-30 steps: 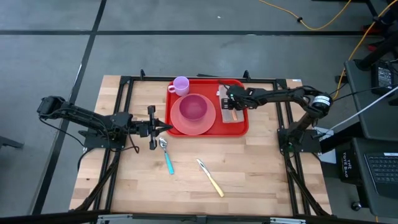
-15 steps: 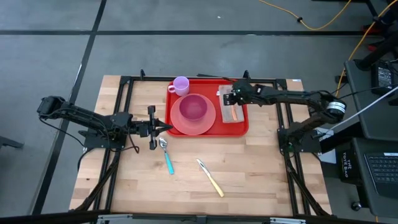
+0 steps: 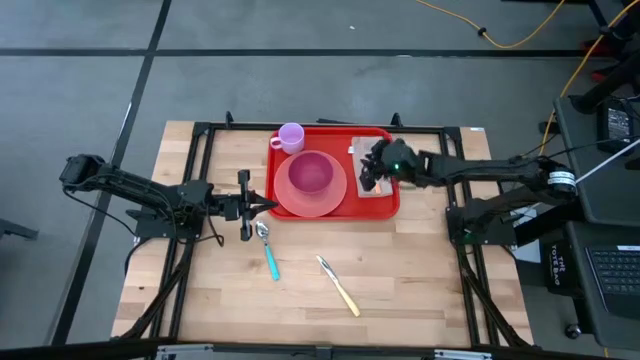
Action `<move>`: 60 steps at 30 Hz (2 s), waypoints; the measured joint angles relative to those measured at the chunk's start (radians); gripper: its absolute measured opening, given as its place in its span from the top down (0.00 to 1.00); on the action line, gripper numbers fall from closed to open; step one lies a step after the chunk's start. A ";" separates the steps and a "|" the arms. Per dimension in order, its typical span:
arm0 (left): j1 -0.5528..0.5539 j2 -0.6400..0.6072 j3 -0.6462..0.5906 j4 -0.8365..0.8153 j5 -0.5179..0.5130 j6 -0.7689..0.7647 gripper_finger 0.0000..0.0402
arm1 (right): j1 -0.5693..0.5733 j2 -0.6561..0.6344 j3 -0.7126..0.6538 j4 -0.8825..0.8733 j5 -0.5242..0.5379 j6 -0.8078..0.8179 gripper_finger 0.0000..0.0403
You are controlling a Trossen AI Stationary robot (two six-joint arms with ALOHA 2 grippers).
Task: Set up tray
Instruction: Put the blue spoon to the left side of the orange fork on the light brown table napkin on the red tray
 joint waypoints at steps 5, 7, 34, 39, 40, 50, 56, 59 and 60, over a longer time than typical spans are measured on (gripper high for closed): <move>0.000 0.000 0.000 0.000 0.000 0.000 0.99 | 0.134 0.000 -0.037 0.136 0.073 -0.088 0.92; 0.000 0.000 0.000 0.000 0.000 0.000 0.99 | 0.183 0.000 -0.054 0.168 0.094 -0.112 0.97; 0.000 0.000 0.000 -0.005 0.000 0.000 0.99 | 0.321 0.086 -0.141 0.512 0.135 -0.276 0.98; 0.000 0.000 0.000 -0.006 0.000 0.000 0.99 | 0.315 0.117 -0.141 0.558 0.106 -0.316 0.98; 0.000 0.000 0.000 -0.007 0.000 0.000 0.99 | 0.312 0.126 -0.141 0.582 0.099 -0.316 0.97; 0.000 0.000 0.000 -0.008 0.000 0.000 0.99 | 0.293 0.149 -0.140 0.627 0.061 -0.364 0.95; 0.000 0.000 0.000 -0.007 0.000 -0.004 0.99 | 0.291 0.149 -0.140 0.641 -0.007 -0.364 0.99; 0.000 0.000 0.000 -0.007 0.000 -0.038 0.99 | 0.288 0.149 -0.140 0.642 -0.056 -0.367 0.98; 0.000 0.000 0.000 -0.007 0.000 -0.049 0.99 | 0.285 0.149 -0.140 0.641 -0.064 -0.367 0.97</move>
